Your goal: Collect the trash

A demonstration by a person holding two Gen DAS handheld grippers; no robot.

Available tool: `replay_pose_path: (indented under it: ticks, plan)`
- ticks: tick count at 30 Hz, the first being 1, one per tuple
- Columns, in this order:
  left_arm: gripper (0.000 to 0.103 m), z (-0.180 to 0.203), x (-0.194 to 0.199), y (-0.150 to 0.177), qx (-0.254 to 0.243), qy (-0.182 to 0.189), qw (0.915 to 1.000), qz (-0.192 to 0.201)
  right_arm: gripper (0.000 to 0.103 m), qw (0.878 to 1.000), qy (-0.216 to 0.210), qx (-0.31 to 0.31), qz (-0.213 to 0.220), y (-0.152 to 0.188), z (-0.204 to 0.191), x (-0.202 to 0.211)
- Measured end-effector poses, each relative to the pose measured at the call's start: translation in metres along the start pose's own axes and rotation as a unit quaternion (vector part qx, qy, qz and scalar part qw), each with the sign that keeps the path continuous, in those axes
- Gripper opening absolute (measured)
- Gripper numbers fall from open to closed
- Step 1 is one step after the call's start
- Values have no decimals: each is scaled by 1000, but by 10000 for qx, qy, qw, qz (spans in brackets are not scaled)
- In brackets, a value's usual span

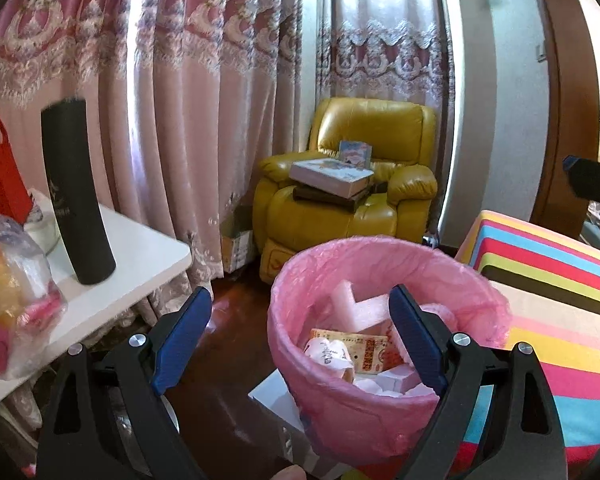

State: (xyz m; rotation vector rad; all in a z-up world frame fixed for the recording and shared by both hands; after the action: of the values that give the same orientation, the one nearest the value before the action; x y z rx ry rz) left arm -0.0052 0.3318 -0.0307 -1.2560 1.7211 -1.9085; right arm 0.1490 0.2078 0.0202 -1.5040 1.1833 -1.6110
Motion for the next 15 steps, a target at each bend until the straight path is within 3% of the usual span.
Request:
replay_pose_path:
  ticks: [8, 9, 10, 11, 15]
  plan:
    - [84, -5, 50, -29, 9, -35, 9984, 557, 98, 9979, 206, -45, 618, -24, -3, 72]
    - [86, -7, 56, -33, 33, -59, 9979, 639, 98, 9976, 216, -43, 658, -26, -4, 76]
    - [96, -9, 66, -39, 77, -90, 9971, 746, 98, 9972, 222, -39, 719, -29, -8, 84]
    - [96, -11, 73, -43, 124, -107, 9965, 816, 98, 9969, 216, -23, 759, -29, -10, 90]
    - [96, -13, 102, -48, 186, 173, 9947, 992, 98, 9966, 227, 93, 784, -19, -24, 111]
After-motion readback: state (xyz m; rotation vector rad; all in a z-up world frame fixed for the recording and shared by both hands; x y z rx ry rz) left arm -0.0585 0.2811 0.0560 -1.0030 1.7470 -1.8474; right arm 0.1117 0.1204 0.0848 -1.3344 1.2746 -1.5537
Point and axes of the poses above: each gripper's, at about its wrist camera, not at the fingertips, and x roughly against the way its jaws point, z to its right, y to its underside, the point moved 4 cm from there along -x, roughly the way its jaws point, and after that the axes turned 13 degrees about -y, right-handed, at the moved point
